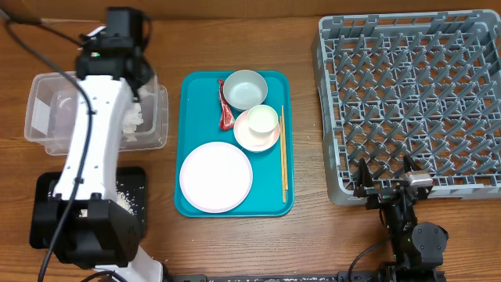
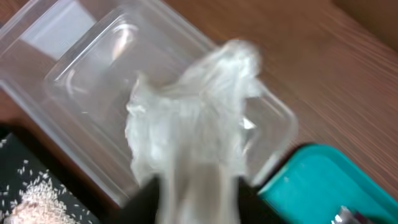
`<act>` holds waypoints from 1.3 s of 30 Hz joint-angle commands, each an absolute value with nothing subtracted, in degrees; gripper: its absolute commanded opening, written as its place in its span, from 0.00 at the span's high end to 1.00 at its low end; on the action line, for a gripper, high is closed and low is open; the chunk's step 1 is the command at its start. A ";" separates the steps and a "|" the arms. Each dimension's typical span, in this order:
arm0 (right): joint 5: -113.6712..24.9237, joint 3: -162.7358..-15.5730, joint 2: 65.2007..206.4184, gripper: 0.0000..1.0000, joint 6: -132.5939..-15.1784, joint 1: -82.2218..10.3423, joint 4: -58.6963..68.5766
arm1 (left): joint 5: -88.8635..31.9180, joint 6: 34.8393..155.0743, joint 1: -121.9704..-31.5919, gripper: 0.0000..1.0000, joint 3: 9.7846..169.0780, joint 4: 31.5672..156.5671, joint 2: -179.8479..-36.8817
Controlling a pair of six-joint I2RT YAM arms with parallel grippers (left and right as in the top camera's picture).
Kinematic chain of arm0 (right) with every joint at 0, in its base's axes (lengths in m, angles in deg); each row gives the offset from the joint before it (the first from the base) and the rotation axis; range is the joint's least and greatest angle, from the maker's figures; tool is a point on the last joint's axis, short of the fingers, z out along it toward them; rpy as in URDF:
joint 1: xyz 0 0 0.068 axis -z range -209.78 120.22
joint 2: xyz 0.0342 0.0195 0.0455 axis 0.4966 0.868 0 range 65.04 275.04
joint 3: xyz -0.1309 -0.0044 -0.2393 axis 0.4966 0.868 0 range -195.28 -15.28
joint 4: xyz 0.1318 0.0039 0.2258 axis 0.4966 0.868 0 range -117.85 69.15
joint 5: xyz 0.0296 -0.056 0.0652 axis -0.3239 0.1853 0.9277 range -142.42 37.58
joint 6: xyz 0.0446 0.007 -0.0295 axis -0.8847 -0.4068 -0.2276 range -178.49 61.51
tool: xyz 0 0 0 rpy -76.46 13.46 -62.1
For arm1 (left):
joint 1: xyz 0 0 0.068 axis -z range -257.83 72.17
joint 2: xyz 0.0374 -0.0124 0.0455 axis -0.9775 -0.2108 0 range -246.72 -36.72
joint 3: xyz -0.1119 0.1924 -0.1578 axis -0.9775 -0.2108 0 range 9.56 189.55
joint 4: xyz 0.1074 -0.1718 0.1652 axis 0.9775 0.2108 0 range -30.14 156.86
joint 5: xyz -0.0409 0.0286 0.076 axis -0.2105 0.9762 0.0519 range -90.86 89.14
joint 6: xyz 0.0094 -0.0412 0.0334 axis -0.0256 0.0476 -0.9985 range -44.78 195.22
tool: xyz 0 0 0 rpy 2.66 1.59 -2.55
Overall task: Sort waste into correct bins and load items into the dishwasher
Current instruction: 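Carry the tissue to the clear bin and release it, then move the left gripper back over the bin and black tray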
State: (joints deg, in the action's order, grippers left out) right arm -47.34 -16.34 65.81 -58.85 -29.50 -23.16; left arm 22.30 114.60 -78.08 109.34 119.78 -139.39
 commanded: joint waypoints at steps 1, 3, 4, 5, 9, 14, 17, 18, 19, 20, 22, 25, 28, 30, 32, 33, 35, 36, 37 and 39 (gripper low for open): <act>-47.69 -15.73 65.20 0.00 -58.67 -29.87 -23.44 | 18.10 115.78 -82.02 0.06 109.67 121.09 -141.69; -47.69 -15.73 65.20 0.00 -58.67 -29.87 -23.44 | 15.55 115.75 -83.50 0.00 109.67 122.01 -141.79; -47.69 -15.73 65.20 0.00 -58.67 -29.87 -23.44 | 14.50 115.75 -84.05 0.00 109.67 122.38 -141.79; -47.69 -15.73 65.20 0.00 -58.67 -29.87 -23.44 | 13.75 115.75 -84.42 0.00 109.67 122.75 -141.79; -47.69 -15.73 65.20 0.00 -58.67 -29.87 -23.44 | 10.50 115.01 -84.70 0.01 109.69 125.81 -141.47; -47.69 -15.73 65.20 0.00 -58.67 -29.87 -23.44 | 2.72 111.47 -82.85 0.03 109.69 127.37 -138.45; -47.69 -15.73 65.20 0.00 -58.67 -29.87 -23.44 | -1.20 110.11 -80.73 0.02 109.69 127.37 -135.17; -47.69 -15.73 65.20 0.00 -58.67 -29.87 -23.44 | -2.40 109.87 -79.92 0.02 109.69 127.34 -133.95; -47.69 -15.73 65.20 0.00 -58.67 -29.87 -23.44 | -2.90 109.92 -79.15 0.02 109.69 127.34 -132.86; -47.69 -15.73 65.20 0.00 -58.67 -29.87 -23.44 | -3.53 109.90 -78.15 0.02 109.69 127.28 -131.57; -47.69 -15.73 65.20 0.00 -58.67 -29.87 -23.44 | -3.49 109.90 -76.05 0.02 109.69 127.32 -129.64; -47.69 -15.73 65.20 0.00 -58.67 -29.87 -23.44 | -3.47 109.90 -72.84 0.00 109.69 127.85 -128.42; -47.69 -15.73 65.20 0.00 -58.67 -29.87 -23.44 | -3.21 109.90 -70.52 0.00 109.67 129.53 -128.70; -47.69 -15.73 65.20 0.00 -58.67 -29.87 -23.44 | -3.21 109.90 -69.51 0.00 109.67 130.47 -129.29; -47.69 -15.73 65.20 0.00 -58.67 -29.87 -23.44 | -3.25 109.90 -69.14 0.00 109.65 130.89 -130.08; -47.69 -15.73 65.20 0.00 -58.67 -29.87 -23.44 | -3.25 109.90 -69.16 0.00 109.63 131.13 -130.43; -47.69 -15.73 65.20 0.00 -58.67 -29.87 -23.44 | -3.25 109.92 -69.16 0.00 109.63 131.89 -131.19; -47.69 -15.73 65.20 0.00 -58.67 -29.87 -23.44 | -3.27 109.92 -69.16 0.00 109.63 132.09 -131.50; -47.69 -15.73 65.20 0.00 -58.67 -29.87 -23.44 | -3.29 109.92 -69.16 0.00 109.63 132.33 -131.83; -47.69 -15.73 65.20 0.00 -58.67 -29.87 -23.44 | -3.49 109.92 -69.16 0.00 109.63 132.87 -132.37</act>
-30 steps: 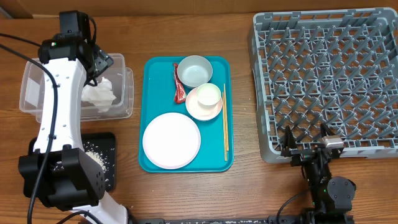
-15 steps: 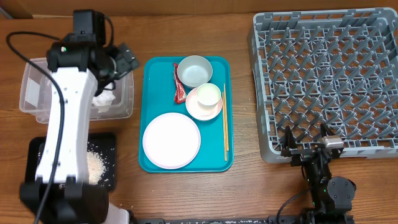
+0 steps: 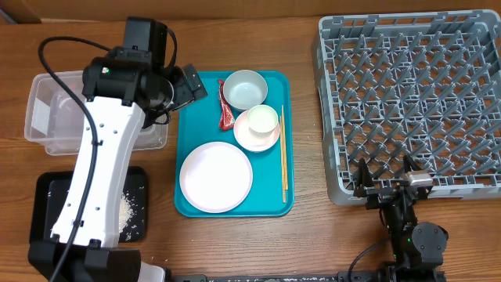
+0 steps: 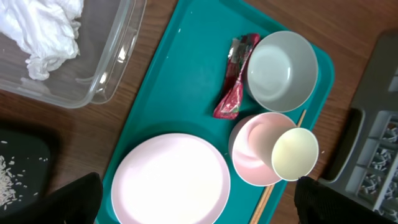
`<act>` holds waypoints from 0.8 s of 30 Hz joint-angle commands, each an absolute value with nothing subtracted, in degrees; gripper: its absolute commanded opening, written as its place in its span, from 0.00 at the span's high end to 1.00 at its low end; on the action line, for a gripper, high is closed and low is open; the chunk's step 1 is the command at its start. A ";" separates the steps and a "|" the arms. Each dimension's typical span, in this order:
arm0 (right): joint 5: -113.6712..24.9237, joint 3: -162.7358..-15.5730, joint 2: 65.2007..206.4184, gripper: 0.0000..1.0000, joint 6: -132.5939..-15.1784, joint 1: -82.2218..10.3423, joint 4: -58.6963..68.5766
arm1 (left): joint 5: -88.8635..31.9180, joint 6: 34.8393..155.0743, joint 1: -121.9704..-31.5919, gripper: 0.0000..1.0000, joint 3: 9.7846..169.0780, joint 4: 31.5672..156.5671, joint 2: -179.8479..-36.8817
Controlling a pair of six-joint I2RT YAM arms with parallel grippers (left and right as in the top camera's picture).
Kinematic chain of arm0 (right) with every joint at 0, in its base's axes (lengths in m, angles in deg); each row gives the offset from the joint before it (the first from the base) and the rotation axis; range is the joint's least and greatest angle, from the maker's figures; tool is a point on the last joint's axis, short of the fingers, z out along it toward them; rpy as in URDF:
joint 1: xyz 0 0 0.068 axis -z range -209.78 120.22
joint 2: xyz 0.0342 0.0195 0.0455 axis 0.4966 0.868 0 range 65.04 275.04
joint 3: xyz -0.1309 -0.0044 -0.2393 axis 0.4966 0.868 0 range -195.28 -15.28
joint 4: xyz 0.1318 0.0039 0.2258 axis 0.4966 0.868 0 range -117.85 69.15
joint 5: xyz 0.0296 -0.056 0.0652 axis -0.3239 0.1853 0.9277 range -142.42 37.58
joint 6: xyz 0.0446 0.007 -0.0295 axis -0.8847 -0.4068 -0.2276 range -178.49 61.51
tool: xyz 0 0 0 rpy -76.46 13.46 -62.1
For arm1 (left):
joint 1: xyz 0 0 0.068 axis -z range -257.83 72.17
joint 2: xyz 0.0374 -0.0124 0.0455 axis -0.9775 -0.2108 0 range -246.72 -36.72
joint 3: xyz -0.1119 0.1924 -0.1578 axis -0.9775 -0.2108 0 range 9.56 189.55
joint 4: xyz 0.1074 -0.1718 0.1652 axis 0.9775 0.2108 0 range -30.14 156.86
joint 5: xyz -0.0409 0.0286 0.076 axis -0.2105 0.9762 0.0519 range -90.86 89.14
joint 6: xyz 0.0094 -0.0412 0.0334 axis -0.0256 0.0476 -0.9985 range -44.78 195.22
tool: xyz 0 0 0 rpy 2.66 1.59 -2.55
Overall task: Sort waste into correct bins and load items into the dishwasher
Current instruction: 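Move the left gripper back over the bin and black tray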
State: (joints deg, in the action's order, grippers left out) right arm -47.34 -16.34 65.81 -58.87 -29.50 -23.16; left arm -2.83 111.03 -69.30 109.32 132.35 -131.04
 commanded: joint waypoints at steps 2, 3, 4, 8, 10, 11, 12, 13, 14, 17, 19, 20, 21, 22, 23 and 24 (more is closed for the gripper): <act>-47.69 -15.73 65.20 0.00 -58.67 -29.87 -23.44 | -3.49 109.92 -69.16 0.00 109.63 133.11 -132.66; -47.69 -15.73 65.20 0.00 -58.67 -29.87 -23.44 | -3.47 109.92 -69.16 0.00 109.63 133.11 -132.72; -47.69 -15.73 65.20 0.00 -58.67 -29.87 -23.44 | -3.49 109.94 -69.16 0.00 109.63 133.11 -132.72; -47.69 -15.73 65.20 0.00 -58.67 -29.87 -23.44 | -3.47 110.14 -69.16 0.00 109.63 132.87 -132.72; -47.69 -15.73 65.20 0.00 -58.67 -29.87 -23.44 | -3.45 110.11 -69.16 0.00 109.63 132.70 -132.72; -47.69 -15.73 65.20 0.00 -58.67 -29.87 -23.44 | -3.45 110.11 -69.16 0.00 109.63 132.66 -132.72; -47.69 -15.73 65.20 0.00 -58.67 -29.87 -23.44 | -3.45 110.11 -69.16 0.00 109.63 132.66 -132.72; -47.69 -15.73 65.20 0.00 -58.67 -29.87 -23.44 | -3.45 110.11 -69.16 0.00 109.63 132.66 -132.72; -47.69 -15.73 65.20 0.00 -58.67 -29.87 -23.44 | -3.42 110.11 -69.16 0.00 109.63 132.66 -132.72; -47.69 -15.73 65.20 0.00 -58.67 -29.87 -23.44 | 1.93 109.92 -69.27 0.00 109.63 132.57 -132.72; -47.69 -15.73 65.20 0.00 -58.67 -29.87 -23.44 | 7.35 110.22 -69.80 0.00 109.63 132.20 -132.70; -47.69 -15.73 65.20 0.00 -58.67 -29.87 -23.44 | 8.99 110.60 -70.58 0.00 109.63 132.07 -132.70; -47.69 -15.73 65.20 0.00 -58.67 -29.87 -23.44 | 9.25 110.62 -71.37 0.00 109.63 132.04 -132.70; -47.69 -15.73 65.20 0.00 -58.67 -29.87 -23.44 | 9.21 110.90 -72.25 0.00 109.63 132.07 -132.70; -47.69 -15.73 65.20 0.00 -58.67 -29.87 -23.44 | 9.10 111.69 -73.67 0.00 109.63 132.20 -132.70; -47.69 -15.73 65.20 0.00 -58.67 -29.87 -23.44 | 8.92 112.15 -75.02 0.00 109.63 132.24 -132.70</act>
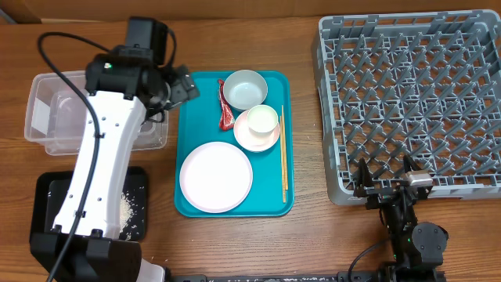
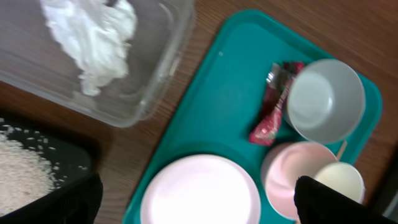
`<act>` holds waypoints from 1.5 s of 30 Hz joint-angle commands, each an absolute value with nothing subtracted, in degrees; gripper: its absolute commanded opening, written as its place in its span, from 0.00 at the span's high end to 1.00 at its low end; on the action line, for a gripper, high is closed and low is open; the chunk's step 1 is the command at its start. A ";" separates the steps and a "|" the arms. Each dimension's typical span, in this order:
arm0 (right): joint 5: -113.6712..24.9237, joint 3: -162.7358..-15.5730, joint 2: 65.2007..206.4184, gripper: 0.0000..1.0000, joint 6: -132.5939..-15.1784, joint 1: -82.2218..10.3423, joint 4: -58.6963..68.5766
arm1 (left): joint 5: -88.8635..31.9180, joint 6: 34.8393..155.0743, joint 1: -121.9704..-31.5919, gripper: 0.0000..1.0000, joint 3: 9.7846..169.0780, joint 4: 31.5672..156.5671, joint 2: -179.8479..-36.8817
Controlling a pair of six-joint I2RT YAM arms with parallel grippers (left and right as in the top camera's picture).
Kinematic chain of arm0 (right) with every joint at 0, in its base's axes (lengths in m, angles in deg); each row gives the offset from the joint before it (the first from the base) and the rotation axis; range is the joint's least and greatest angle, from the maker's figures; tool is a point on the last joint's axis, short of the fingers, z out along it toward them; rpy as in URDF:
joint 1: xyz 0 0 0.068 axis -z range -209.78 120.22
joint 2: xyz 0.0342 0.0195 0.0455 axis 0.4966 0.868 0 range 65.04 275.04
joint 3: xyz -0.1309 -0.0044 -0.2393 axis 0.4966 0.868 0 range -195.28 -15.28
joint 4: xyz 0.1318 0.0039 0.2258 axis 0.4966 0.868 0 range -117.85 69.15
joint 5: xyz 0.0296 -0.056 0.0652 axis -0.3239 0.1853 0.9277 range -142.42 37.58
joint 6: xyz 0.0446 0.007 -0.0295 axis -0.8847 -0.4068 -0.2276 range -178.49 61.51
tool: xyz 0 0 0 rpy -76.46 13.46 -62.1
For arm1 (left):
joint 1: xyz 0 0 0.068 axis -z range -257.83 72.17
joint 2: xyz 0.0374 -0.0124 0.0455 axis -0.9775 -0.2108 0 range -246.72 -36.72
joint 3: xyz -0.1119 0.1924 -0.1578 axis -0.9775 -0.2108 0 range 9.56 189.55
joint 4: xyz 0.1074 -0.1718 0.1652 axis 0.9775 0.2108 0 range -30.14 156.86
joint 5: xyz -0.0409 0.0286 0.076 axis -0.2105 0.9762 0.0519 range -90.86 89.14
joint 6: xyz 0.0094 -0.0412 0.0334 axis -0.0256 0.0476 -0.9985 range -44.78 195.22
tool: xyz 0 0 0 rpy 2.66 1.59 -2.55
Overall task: Sort waste into correct bins and load items into the dishwasher
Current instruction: 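Move the left gripper back over the bin and black tray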
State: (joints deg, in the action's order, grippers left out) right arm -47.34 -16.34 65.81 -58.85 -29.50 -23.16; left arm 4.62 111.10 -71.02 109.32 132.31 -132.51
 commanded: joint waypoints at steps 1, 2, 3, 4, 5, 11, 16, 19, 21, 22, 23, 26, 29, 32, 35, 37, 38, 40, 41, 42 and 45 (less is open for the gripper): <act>-47.69 -15.73 65.20 0.00 -58.67 -29.87 -23.44 | 8.60 112.15 -76.81 0.00 109.63 132.24 -132.70; -47.69 -15.73 65.20 0.00 -58.67 -29.87 -23.44 | 8.51 112.13 -78.56 0.00 109.63 132.26 -132.70; -47.69 -15.73 65.20 0.00 -58.67 -29.87 -23.44 | 8.53 112.08 -80.20 0.00 109.63 132.35 -132.70; -47.69 -15.73 65.20 0.00 -58.67 -29.87 -23.44 | 8.68 112.02 -81.91 0.00 109.63 132.72 -132.70; -47.69 -15.73 65.20 0.00 -58.67 -29.87 -23.44 | 8.77 112.02 -83.72 0.00 109.63 133.33 -132.70; -47.69 -15.73 65.20 0.00 -58.67 -29.87 -23.44 | 8.51 112.06 -91.61 0.00 109.63 135.06 -132.72; -47.69 -15.73 65.20 0.00 -58.67 -29.87 -23.44 | 8.55 112.06 -93.60 0.00 109.63 134.80 -132.72; -47.69 -15.73 65.20 0.00 -58.67 -29.87 -23.44 | 8.53 112.06 -93.58 0.00 109.63 134.82 -132.72; -47.69 -15.73 65.20 0.00 -58.67 -29.87 -23.44 | 8.53 112.06 -93.56 0.00 109.63 134.80 -132.72; -47.69 -15.73 65.20 0.00 -58.67 -29.87 -23.44 | 8.53 112.06 -93.56 0.00 109.63 134.82 -132.72; -47.69 -15.73 65.20 0.00 -58.67 -29.87 -23.44 | 8.53 112.06 -93.56 0.00 109.63 134.82 -132.72; -47.69 -15.73 65.20 0.00 -58.67 -29.87 -23.44 | 8.53 112.06 -93.58 0.00 109.63 134.82 -132.72; -47.69 -15.73 65.20 0.00 -58.67 -29.87 -23.44 | 8.55 112.06 -93.56 0.00 109.63 134.82 -132.72; -47.69 -15.73 65.20 0.00 -58.67 -29.87 -23.44 | 8.53 112.06 -93.58 0.00 109.63 134.82 -132.72; -47.69 -15.73 65.20 0.00 -58.67 -29.87 -23.44 | 8.53 112.06 -93.58 0.00 109.63 134.80 -132.72; -47.69 -15.73 65.20 0.00 -58.67 -29.87 -23.44 | 8.55 112.06 -93.58 0.00 109.63 134.82 -132.72; -47.69 -15.73 65.20 0.00 -58.67 -29.87 -23.44 | 8.53 112.06 -93.58 0.00 109.63 134.80 -132.72; -47.69 -15.73 65.20 0.00 -58.67 -29.87 -23.44 | 8.55 112.06 -93.58 0.00 109.63 134.82 -132.72; -47.69 -15.73 65.20 0.00 -58.67 -29.87 -23.44 | 8.55 112.06 -93.56 0.00 109.63 134.82 -132.72; -47.69 -15.73 65.20 0.00 -58.67 -29.87 -23.44 | 8.53 112.06 -93.58 0.00 109.63 134.82 -132.72; -47.69 -15.73 65.20 0.00 -58.67 -29.87 -23.44 | 8.53 112.06 -93.56 0.00 109.63 134.82 -132.72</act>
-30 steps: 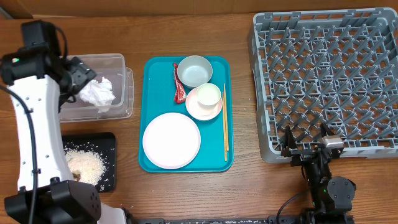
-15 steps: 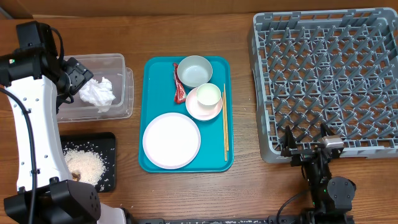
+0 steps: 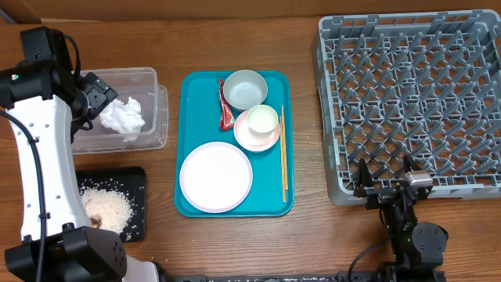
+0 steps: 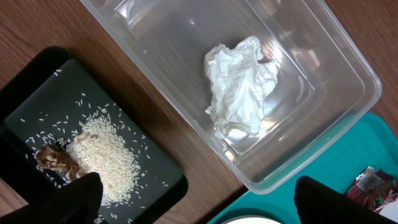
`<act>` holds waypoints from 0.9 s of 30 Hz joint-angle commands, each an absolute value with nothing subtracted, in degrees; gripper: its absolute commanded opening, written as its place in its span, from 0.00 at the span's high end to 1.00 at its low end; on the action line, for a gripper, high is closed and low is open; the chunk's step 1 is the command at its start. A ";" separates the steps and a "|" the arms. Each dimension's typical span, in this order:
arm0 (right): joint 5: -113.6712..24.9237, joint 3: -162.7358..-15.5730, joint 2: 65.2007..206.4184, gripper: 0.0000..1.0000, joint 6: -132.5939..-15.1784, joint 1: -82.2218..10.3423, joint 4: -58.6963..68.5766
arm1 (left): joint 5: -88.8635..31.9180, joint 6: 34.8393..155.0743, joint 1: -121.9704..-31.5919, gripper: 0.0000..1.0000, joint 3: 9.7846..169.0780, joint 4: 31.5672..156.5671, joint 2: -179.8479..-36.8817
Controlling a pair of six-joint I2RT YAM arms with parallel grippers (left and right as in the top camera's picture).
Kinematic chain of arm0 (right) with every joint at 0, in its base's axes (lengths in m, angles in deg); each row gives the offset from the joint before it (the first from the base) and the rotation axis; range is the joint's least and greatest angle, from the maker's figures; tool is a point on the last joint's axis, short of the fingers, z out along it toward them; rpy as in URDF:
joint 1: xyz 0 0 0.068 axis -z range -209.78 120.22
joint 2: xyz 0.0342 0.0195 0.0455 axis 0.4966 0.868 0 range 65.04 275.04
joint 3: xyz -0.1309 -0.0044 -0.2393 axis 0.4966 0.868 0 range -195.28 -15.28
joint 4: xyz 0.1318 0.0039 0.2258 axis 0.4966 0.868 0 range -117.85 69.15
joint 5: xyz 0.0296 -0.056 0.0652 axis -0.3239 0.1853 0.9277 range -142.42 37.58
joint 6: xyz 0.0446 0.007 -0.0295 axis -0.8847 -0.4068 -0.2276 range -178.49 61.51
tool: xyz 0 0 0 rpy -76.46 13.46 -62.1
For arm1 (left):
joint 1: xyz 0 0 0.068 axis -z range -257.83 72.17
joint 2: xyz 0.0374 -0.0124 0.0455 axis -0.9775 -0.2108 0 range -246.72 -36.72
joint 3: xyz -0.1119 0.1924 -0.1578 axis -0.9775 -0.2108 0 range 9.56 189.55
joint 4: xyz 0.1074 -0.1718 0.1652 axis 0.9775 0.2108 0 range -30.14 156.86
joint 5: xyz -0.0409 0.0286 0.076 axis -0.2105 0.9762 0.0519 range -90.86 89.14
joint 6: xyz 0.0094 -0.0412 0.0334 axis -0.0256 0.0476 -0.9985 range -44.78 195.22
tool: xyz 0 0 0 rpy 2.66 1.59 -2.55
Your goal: Sort waste into correct bins and load items into the dishwasher
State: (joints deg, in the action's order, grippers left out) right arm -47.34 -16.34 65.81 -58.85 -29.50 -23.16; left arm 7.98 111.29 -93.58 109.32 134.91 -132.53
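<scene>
A crumpled white tissue [image 4: 241, 87] lies loose in the clear plastic bin [image 3: 153, 129]. My left gripper [image 4: 208, 202] hangs open and empty above the bin's near edge and the black tray [image 4: 37, 112], which holds rice and a brown scrap. In the overhead view the left gripper [image 3: 88, 106] is at the bin's left end. The teal tray [image 3: 192, 94] carries a white plate [image 3: 215, 176], a grey bowl [image 3: 245, 88], a cup on a pink plate [image 3: 261, 120], a red wrapper [image 3: 226, 114] and chopsticks [image 3: 283, 157]. My right gripper [image 3: 385, 178] rests open at the table's front right.
The grey dishwasher rack [image 3: 415, 102] fills the right side, just beyond the right gripper. The black tray [image 3: 133, 184] sits in front of the clear bin. A strip of bare wood separates the teal tray from the rack.
My left gripper has moved left, from over the gap between the bin and the teal tray to the bin's left end. It stays open. The tissue still lies in the bin.
At first my left gripper held the white tissue above the clear bin. Then the tissue lay in the bin and the gripper was open over the teal tray's left side. After that it was nearer the bin, and now at the bin's left end.
</scene>
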 commanded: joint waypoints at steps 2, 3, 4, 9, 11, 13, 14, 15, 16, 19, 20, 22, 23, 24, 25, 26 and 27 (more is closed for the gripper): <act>-48.12 -15.73 65.20 0.00 -58.63 -29.87 -23.44 | 8.53 112.06 -93.56 0.00 109.63 134.82 -132.72; -48.12 -15.73 65.20 0.00 -58.63 -29.87 -23.44 | 8.55 112.06 -93.58 0.00 109.63 134.82 -132.72; -48.08 -15.73 65.20 0.00 -58.65 -29.87 -23.46 | 8.53 112.06 -93.58 0.00 109.63 134.82 -132.72; -36.21 -15.73 65.20 0.00 -58.70 -29.87 -26.48 | 8.55 112.06 -93.58 0.00 109.63 134.82 -132.72; -26.20 -15.73 65.20 0.00 -58.70 -29.87 -30.26 | 8.53 112.06 -93.56 0.00 109.63 134.82 -132.72; -14.86 -15.73 65.20 0.00 -58.70 -29.87 -34.30 | 8.53 112.06 -93.56 0.00 109.63 134.82 -132.72; -6.75 -15.73 65.20 0.00 -58.67 -29.87 -36.69 | 8.53 112.06 -93.56 0.00 109.63 134.82 -132.72; -0.50 -15.73 65.20 0.00 -58.70 -29.87 -38.13 | 8.55 112.06 -93.58 0.00 109.63 134.82 -132.72; 5.01 -15.73 65.20 0.00 -58.67 -29.87 -39.00 | 8.53 112.06 -93.58 0.00 109.63 134.80 -132.72; 18.19 -15.73 65.20 0.00 -58.67 -29.87 -42.65 | 8.53 112.06 -93.56 0.00 109.63 134.82 -132.72; 22.08 -15.73 65.20 0.00 -58.67 -29.87 -44.55 | 8.55 112.06 -93.58 0.00 109.63 134.82 -132.72; 27.46 -15.73 65.20 0.00 -58.67 -29.87 -47.44 | 8.53 112.06 -93.58 0.00 109.63 134.82 -132.72; 29.40 -15.73 65.20 0.00 -58.67 -29.87 -48.71 | 8.53 112.06 -93.58 0.00 109.63 134.82 -132.72; 30.85 -15.73 65.20 0.00 -58.67 -29.90 -49.87 | 8.53 112.06 -93.58 0.00 109.63 134.82 -132.72; 31.66 -15.73 65.20 0.00 -58.67 -29.87 -50.74 | 8.55 112.06 -93.56 0.00 109.63 134.82 -132.72; 32.18 -15.73 65.20 0.00 -58.67 -29.90 -51.79 | 8.55 112.06 -93.58 0.00 109.63 134.82 -132.72; 32.60 -15.73 65.20 0.00 -58.67 -29.90 -52.79 | 8.53 112.06 -93.58 0.00 109.63 134.82 -132.72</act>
